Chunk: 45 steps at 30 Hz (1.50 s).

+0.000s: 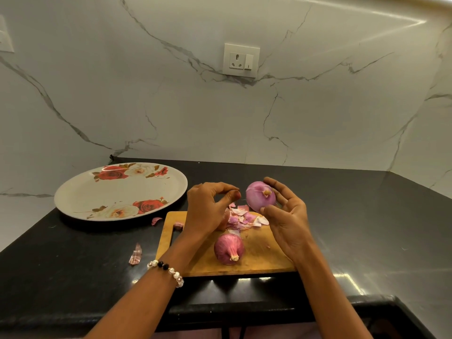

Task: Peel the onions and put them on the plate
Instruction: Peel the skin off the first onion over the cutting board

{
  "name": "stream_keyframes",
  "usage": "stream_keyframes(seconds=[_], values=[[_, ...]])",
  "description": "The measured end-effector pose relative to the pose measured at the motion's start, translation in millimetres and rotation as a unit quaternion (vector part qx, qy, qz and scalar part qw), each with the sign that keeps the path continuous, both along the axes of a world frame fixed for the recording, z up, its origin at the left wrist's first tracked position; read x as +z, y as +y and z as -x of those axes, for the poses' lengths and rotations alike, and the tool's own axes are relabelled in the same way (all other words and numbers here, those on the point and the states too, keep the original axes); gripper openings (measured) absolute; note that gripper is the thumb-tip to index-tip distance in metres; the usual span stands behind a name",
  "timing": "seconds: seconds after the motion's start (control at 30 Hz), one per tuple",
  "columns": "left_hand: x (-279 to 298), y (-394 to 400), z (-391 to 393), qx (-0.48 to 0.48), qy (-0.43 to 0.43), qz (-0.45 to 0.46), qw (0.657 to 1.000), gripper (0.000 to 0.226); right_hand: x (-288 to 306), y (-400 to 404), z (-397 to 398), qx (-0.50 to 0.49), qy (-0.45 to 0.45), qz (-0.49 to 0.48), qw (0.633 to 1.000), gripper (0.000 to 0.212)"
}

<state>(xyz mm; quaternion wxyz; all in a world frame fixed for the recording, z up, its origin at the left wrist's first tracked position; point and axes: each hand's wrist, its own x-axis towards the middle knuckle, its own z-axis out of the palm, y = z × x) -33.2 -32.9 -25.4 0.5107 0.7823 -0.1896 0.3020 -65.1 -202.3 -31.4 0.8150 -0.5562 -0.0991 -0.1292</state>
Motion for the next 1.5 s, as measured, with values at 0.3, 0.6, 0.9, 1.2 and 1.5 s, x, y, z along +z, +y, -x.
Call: stream_keyframes(seconds=[0.3, 0.6, 0.9, 1.2, 1.5], values=[[-1, -1, 1, -0.070, -0.047, -0.011, 0.996, 0.034, -6, 1, -3, -0.008, -0.045, 0.092, 0.995, 0.058], [-6, 3, -2, -0.067, -0.165, -0.164, 0.970, 0.031, -9, 3, -4, -0.047, -0.115, 0.243, 0.962, 0.061], [-6, 2, 1, -0.040, -0.188, -0.225, 0.955, 0.028, -18, 3, -11, -0.089, -0.146, 0.311, 0.935, 0.059], [-8, 1, 0, -0.004, -0.176, -0.221, 0.959, 0.026, -19, 6, -8, -0.095, -0.155, 0.327, 0.927, 0.059], [-4, -2, 2, -0.011, -0.094, -0.068, 0.993, 0.015, -17, 6, -9, -0.116, -0.161, 0.327, 0.924, 0.063]])
